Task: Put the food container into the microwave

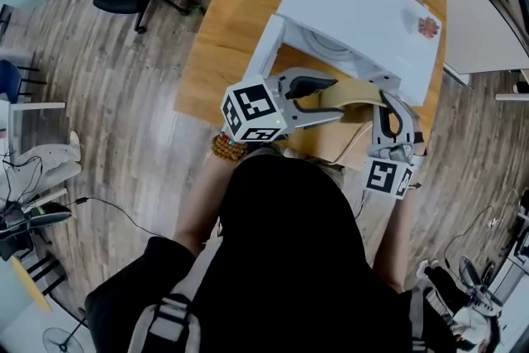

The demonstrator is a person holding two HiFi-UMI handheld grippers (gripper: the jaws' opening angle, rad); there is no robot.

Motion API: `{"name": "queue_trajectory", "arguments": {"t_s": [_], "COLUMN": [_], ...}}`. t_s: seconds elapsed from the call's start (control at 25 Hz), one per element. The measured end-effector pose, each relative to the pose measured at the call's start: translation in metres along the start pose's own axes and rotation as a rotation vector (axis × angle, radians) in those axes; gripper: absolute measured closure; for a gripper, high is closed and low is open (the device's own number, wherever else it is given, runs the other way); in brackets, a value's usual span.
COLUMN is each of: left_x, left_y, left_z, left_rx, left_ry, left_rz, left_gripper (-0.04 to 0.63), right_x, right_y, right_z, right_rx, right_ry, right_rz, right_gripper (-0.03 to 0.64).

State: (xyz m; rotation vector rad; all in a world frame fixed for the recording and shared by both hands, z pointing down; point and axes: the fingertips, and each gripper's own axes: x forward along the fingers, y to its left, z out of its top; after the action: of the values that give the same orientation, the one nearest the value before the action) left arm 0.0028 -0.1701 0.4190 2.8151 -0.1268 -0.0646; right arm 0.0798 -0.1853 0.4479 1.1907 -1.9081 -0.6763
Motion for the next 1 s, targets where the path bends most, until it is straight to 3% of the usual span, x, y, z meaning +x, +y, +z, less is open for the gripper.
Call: {"name": "queue_trajectory", "arguments": {"t_s": [0.12,0.36,0.52,0.72,0.88,1.0], "left_x": [-0.002,-0.013,-0.033,-0.061,-0.071,-0.075], "left_y": [0.003,0.015,0.018,0.035,0.049,0.06], "left_z": [-0.001,0.009,0.022,0.043,0.035,0.033], "left_rx": [0.015,0.118,0.201,0.261,0.418,0.416], "left_ry": [-0.007,-0.112,-0.166,-0.263,-0.197,-0.192], "left_rz": [0.025,0.163,0.236,0.39,0.506,0.56], "left_gripper": [0.351,0.353,0.373,0.47,0.509,0.517], "right_x": [0.002,0.008,0.017,0.029,0.038,0.048], "right_y": [0.003,0.003,0.021,0.053,0.089,0.113], "right_z": [-0.001,-0.025,-0.04,-0.057,-0.067,-0.072], "right_rx": [0.017,0.113,0.279,0.426,0.613,0.776], "right_ry": [0.008,0.092,0.155,0.263,0.33,0.348], "right_rz": [0.015,0.038,0.095,0.166,0.24,0.303], "right_gripper": [0.598,0.604,0.604,0.604,0.604,0.604]}}
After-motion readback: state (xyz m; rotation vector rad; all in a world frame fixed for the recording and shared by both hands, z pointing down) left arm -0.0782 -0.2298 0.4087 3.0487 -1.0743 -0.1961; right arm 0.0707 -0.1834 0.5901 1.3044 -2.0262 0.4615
